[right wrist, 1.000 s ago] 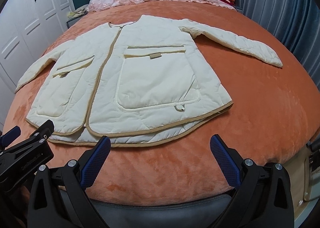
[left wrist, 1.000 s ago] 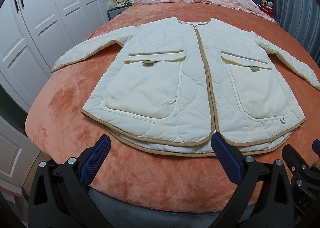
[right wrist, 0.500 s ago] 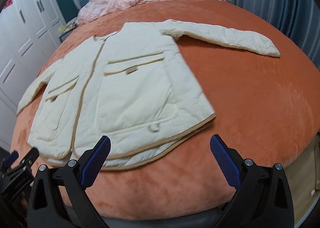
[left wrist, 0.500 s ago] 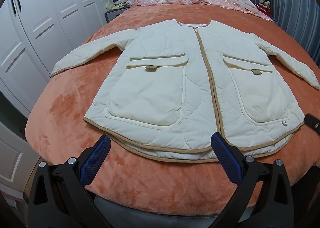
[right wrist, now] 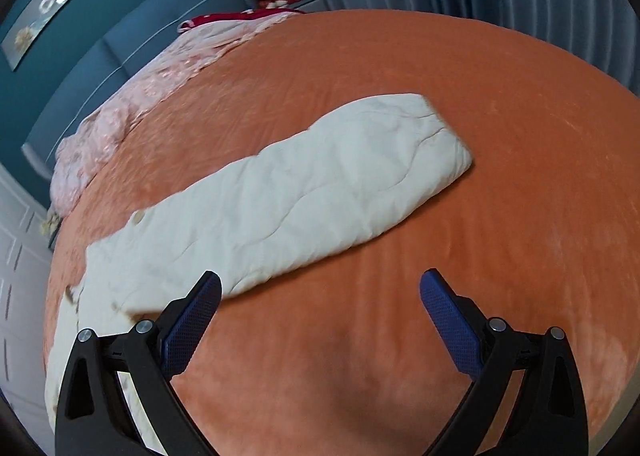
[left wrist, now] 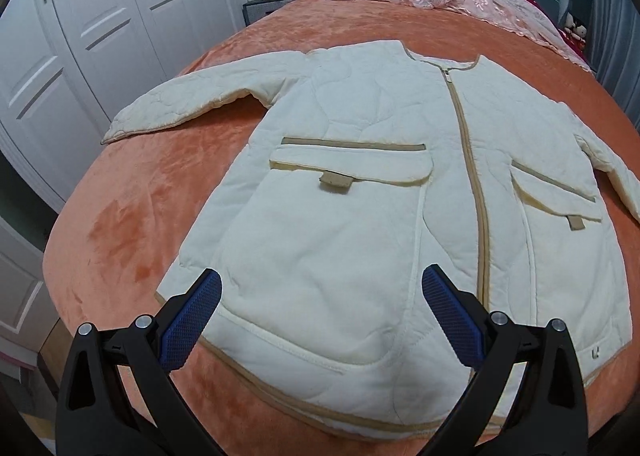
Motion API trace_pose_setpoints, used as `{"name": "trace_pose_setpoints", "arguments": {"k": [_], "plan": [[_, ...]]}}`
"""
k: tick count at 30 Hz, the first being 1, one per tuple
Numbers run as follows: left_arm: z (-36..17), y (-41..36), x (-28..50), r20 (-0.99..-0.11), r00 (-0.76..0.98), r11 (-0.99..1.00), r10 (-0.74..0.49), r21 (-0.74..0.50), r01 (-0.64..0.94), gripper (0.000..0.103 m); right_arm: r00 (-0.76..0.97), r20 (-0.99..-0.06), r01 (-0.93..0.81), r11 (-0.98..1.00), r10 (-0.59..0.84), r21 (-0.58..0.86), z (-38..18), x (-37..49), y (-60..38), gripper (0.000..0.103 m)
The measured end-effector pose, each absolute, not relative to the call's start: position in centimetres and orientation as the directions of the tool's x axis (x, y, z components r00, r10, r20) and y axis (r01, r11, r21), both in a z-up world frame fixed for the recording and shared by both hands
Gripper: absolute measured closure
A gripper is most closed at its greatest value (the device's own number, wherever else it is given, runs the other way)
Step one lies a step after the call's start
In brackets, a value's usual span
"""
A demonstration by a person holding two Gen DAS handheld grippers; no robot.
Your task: Fold large clothes
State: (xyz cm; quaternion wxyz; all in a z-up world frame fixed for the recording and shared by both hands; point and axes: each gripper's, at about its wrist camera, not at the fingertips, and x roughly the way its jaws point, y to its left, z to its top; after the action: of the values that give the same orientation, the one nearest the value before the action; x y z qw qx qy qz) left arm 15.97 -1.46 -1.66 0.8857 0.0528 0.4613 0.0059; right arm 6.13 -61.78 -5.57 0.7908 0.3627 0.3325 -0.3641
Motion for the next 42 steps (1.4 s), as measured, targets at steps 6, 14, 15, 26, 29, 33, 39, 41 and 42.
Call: {"name": "trace_pose_setpoints", "arguments": {"k": [6, 14, 15, 26, 29, 33, 39, 41, 42], "plan": [[-2.9, -0.5, 18.9, -0.814, 0.57, 0.991, 0.115, 0.137, -0.005, 0.005, 0.502, -0.793, 0.859, 0.308, -0.345, 0.409, -8.7, 6.1, -67.5, 0.01], [-4.3, 1.5, 20.5, -0.816, 0.556, 0.987, 0.159, 0.148, -0.066, 0.005, 0.553, -0.76, 0.833, 0.26, -0.341, 0.489, -9.2, 8.8, -69.3, 0.084], [-4.3, 1.6, 20.5, -0.816, 0.556, 0.987, 0.157, 0.145, -0.067, 0.005, 0.581, -0.735, 0.813, 0.288, -0.349, 0.506, -8.1, 9.6, -69.0, 0.089], [-4.0, 4.3, 21.1, -0.819, 0.558, 0.99, 0.133, 0.077, -0.121, 0.005, 0.899, -0.429, 0.285, 0.858, -0.084, 0.428, 10.9, 26.6, -48.6, 0.091], [-3.9, 5.1, 21.0, -0.82, 0.559, 0.99, 0.122, 0.059, -0.13, 0.005, 0.898, -0.434, 0.117, 0.911, 0.073, 0.396, 11.6, 30.9, -40.6, 0.091], [-3.7, 6.3, 21.1, -0.819, 0.564, 0.99, 0.103, 0.028, -0.14, 0.005, 0.836, -0.507, -0.024, 0.937, 0.209, 0.347, 9.1, 35.1, -30.9, 0.091], [-3.5, 7.7, 21.6, -0.818, 0.571, 0.99, 0.072, -0.011, -0.14, 0.005, 0.705, -0.64, -0.13, 0.944, 0.304, 0.305, 3.0, 36.7, -20.3, 0.089], [-3.6, 8.1, 21.8, -0.818, 0.573, 0.99, 0.057, -0.03, -0.141, 0.005, 0.666, -0.68, -0.139, 0.947, 0.305, 0.288, 0.7, 36.8, -17.9, 0.086], [-3.6, 8.3, 21.9, -0.818, 0.573, 0.989, 0.052, -0.038, -0.143, 0.005, 0.65, -0.694, -0.142, 0.947, 0.309, 0.289, -0.3, 36.6, -17.2, 0.084]]}}
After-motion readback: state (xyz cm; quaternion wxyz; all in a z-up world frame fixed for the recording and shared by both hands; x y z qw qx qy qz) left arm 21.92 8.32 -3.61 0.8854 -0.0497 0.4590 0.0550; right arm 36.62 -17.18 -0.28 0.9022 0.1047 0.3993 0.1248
